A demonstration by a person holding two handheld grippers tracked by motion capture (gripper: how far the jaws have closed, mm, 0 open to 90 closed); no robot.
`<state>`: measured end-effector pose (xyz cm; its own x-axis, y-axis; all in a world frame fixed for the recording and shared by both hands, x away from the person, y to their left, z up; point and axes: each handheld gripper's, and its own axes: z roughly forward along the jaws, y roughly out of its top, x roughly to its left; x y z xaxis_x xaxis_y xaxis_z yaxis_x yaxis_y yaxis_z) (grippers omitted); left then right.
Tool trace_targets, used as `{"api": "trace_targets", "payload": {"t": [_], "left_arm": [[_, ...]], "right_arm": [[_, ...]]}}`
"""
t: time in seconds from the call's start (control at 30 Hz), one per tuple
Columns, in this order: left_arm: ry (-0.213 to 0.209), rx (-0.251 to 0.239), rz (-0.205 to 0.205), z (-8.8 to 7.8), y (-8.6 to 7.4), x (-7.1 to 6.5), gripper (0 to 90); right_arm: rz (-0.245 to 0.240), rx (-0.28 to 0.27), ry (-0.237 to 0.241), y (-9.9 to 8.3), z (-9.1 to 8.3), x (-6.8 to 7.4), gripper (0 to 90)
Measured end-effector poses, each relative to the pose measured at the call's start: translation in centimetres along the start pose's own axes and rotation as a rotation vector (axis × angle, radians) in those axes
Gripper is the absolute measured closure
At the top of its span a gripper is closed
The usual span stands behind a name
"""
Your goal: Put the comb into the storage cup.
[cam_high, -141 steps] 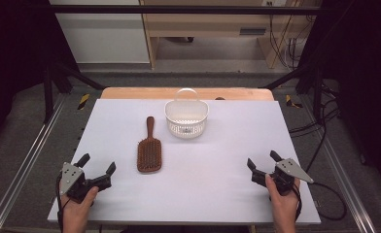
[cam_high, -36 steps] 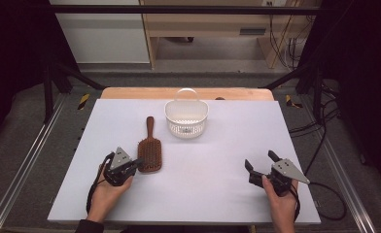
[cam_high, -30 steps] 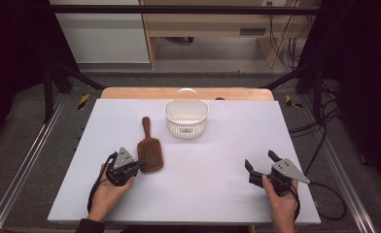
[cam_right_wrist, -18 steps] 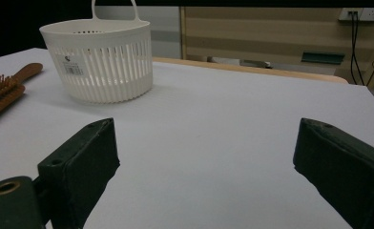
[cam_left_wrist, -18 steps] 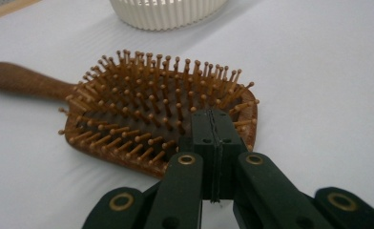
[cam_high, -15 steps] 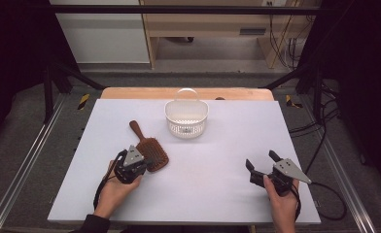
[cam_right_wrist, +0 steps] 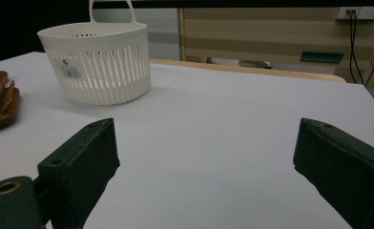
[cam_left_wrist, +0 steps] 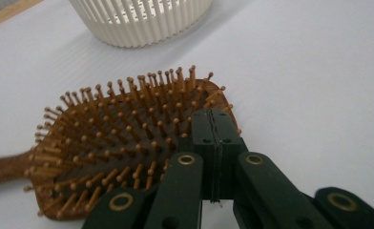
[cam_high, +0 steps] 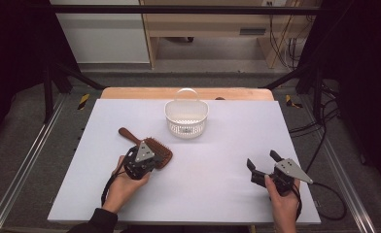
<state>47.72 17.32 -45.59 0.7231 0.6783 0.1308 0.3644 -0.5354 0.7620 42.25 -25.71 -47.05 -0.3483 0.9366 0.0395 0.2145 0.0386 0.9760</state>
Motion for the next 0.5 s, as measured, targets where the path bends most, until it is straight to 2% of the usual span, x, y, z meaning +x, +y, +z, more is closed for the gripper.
{"api": "trace_targets", "payload": {"t": [0.5], "left_arm": [[0.015,0.044,0.019,1.8,2.0,0.2,89.9]], "right_arm": [[0.006,-0.006,-0.001,0.1,-0.1,-0.2,8.1]]}}
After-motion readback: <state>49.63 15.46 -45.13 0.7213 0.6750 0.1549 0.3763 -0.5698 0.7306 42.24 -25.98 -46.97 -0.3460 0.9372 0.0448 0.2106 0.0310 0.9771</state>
